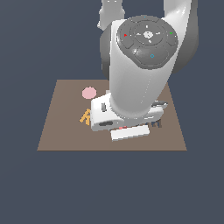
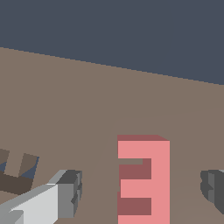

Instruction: Insert a designated object into the corresponding slot on a board.

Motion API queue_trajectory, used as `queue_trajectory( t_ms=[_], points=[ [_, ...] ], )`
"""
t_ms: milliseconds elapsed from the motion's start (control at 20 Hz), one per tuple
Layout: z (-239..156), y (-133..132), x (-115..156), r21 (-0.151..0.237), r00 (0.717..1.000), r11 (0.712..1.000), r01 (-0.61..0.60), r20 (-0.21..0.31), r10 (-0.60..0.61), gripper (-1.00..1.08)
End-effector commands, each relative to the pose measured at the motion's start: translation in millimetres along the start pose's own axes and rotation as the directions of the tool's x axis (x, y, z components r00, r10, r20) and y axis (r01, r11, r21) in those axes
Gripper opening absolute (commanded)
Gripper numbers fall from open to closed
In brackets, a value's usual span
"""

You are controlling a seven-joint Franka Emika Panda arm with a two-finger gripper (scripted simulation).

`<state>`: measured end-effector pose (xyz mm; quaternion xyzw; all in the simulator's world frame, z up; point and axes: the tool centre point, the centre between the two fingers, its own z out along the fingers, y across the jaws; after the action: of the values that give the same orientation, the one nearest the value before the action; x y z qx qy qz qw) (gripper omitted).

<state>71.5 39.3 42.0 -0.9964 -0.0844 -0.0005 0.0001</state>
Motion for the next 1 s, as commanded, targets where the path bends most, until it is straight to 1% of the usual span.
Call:
queue_trajectory(
  t_ms=[0,150,200,950],
  points=[
    [8.5,0.0,-0.3,0.0,1.0,1.0,0.0,0.001,0.0,1.0],
    [12.1,-0.1,-0.2,0.0,1.0,1.0,0.001,0.001,-0.001,1.0],
    [12.1,-0.1,-0.2,0.0,1.0,1.0,0.001,0.001,-0.001,-1.0],
    [11.9,-0.3,-0.9,0.0,1.0,1.0,-0.01,0.001,0.01,-1.0]
  ],
)
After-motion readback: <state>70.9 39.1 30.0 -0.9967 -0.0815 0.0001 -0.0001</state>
